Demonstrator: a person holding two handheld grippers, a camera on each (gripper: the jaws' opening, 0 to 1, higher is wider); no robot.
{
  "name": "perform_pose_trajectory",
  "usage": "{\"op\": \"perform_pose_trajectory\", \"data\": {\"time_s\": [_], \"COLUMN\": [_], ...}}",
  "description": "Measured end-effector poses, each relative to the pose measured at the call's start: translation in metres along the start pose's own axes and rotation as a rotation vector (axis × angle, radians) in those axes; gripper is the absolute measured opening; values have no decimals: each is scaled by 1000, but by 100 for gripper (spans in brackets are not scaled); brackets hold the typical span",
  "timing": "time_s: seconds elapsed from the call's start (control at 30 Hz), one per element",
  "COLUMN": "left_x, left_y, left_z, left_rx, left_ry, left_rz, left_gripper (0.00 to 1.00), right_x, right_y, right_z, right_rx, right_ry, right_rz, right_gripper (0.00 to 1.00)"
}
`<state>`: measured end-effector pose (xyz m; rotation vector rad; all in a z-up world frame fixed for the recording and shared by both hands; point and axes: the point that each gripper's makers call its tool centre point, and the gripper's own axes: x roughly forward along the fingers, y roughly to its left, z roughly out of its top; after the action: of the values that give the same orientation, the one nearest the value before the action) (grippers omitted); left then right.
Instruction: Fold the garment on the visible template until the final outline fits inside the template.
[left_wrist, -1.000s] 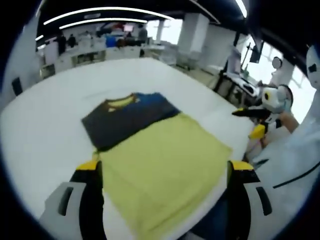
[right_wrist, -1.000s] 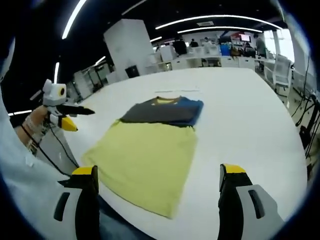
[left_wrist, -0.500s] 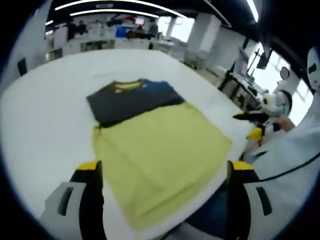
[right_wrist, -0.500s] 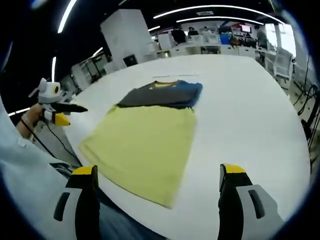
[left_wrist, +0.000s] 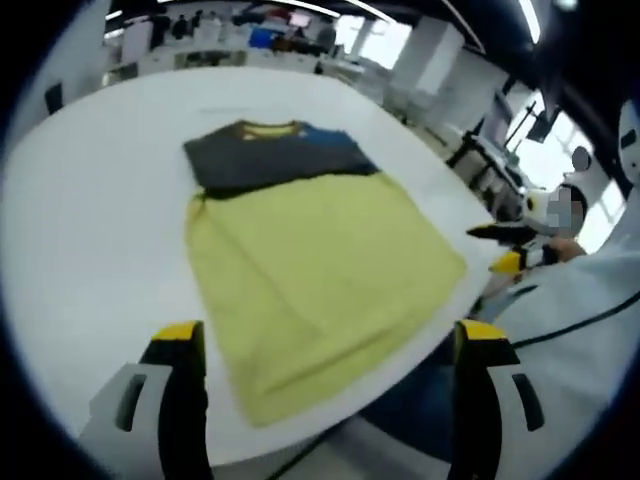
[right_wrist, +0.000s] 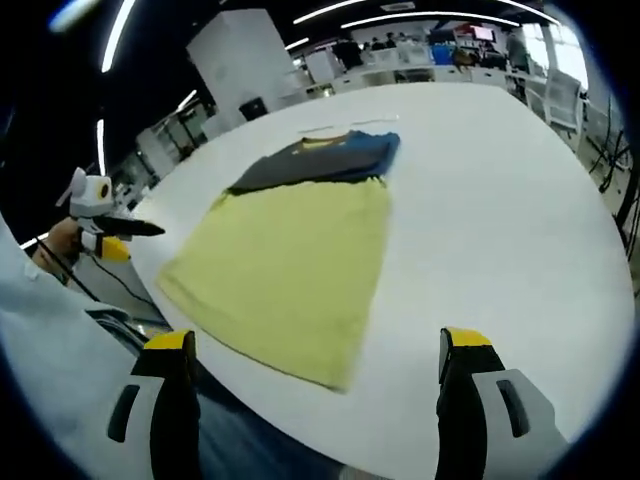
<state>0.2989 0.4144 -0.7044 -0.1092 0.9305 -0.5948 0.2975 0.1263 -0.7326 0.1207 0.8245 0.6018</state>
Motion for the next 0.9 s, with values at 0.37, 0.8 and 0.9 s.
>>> {"op": "perform_pose_trajectory", "data": {"time_s": [0.37,0.8,0.9], "left_x": [3,3,1], "left_y": [1,2,6], "left_z": [-21,-35,-37], "left_rx": [-79,-146,-155], "left_ry": [54,74,69], "left_rz": [17,51,73], "left_gripper": [100,98,98], "right_x": [3,9,10], "right_y": [-2,3,2], "right_z": [-11,-19,-18], "right_rx": [20,15,20], "right_ry": [28,70,74], "right_rz": [14,38,33], "right_gripper": [100,96,95]}}
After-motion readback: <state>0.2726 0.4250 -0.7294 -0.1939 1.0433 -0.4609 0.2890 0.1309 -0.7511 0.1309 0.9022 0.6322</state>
